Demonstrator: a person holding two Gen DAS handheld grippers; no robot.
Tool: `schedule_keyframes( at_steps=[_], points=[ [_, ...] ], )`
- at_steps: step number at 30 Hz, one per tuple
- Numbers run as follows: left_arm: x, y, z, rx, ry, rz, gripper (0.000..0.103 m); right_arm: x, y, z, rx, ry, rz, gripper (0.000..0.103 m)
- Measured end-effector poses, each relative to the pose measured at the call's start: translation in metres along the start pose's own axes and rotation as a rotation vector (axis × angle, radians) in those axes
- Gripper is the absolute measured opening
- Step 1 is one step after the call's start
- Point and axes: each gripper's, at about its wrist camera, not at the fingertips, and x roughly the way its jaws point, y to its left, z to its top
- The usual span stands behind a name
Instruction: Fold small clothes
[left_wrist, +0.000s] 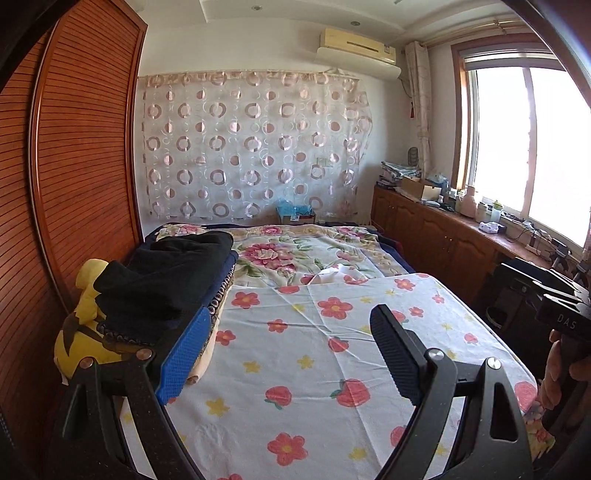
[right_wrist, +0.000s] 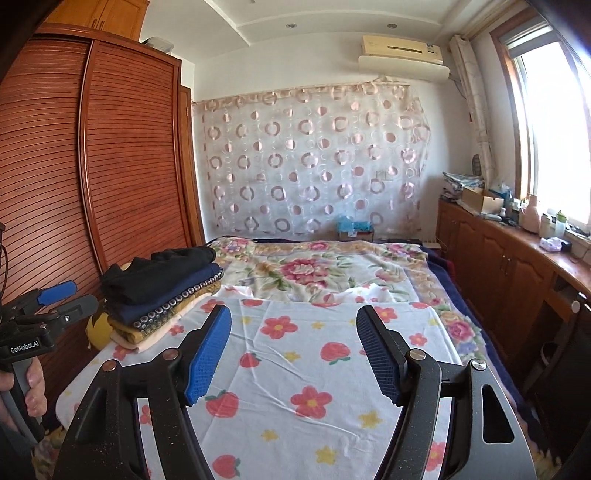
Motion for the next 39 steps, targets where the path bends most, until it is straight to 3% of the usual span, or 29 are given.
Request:
schedule_keyframes(
  at_steps=[39],
  points=[
    [-0.009, -0.008, 0.006, 0.015, -0.019, 0.023, 0.089, 0.008, -0.03, 0.004, 0.007, -0.001, 0.014, 0.072]
  ],
)
